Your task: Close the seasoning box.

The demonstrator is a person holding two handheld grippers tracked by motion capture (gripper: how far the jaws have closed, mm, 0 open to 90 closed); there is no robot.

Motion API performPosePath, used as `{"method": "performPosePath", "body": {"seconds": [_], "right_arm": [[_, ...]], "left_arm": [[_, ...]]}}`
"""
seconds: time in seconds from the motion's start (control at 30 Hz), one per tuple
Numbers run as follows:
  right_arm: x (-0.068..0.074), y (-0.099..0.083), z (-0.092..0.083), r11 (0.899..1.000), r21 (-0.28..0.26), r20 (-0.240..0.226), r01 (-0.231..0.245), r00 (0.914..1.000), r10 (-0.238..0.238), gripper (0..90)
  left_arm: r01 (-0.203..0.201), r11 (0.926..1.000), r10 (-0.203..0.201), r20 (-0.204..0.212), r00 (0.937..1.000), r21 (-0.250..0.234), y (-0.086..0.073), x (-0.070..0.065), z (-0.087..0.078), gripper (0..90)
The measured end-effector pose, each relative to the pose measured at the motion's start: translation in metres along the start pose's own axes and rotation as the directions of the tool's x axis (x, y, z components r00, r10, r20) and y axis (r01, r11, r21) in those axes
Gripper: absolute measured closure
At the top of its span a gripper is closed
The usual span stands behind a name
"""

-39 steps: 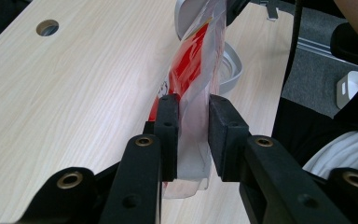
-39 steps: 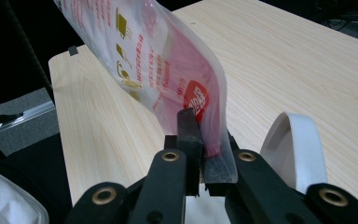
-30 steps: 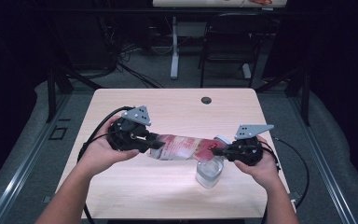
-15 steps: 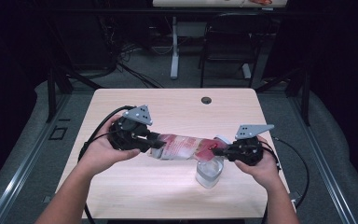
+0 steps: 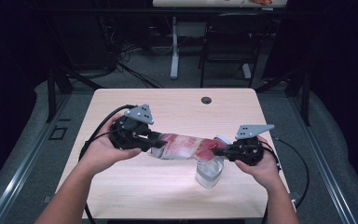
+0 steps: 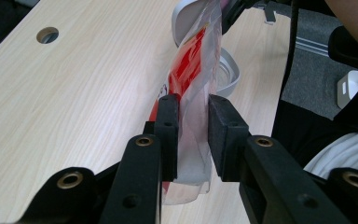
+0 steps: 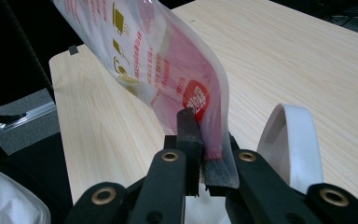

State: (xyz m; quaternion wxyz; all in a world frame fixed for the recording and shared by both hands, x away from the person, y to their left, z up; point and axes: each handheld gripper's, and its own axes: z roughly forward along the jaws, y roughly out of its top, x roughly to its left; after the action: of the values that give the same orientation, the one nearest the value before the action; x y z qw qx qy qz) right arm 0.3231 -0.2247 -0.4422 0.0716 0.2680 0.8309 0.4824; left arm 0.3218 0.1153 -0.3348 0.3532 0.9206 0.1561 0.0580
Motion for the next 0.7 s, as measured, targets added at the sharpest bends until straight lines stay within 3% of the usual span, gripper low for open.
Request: {"method": "performPosePath", "body": {"seconds": [0.7], "right_arm": [[0.0,0.0001,-0.0007,1.0,0.007,0.002,0.003,1.0,-0.003,87.3]], "left_arm": [[-0.015,0.9999,0.015,0.002,0.9999,-0.005,0.0048,-0.0024,0.0002,75.1]]}}
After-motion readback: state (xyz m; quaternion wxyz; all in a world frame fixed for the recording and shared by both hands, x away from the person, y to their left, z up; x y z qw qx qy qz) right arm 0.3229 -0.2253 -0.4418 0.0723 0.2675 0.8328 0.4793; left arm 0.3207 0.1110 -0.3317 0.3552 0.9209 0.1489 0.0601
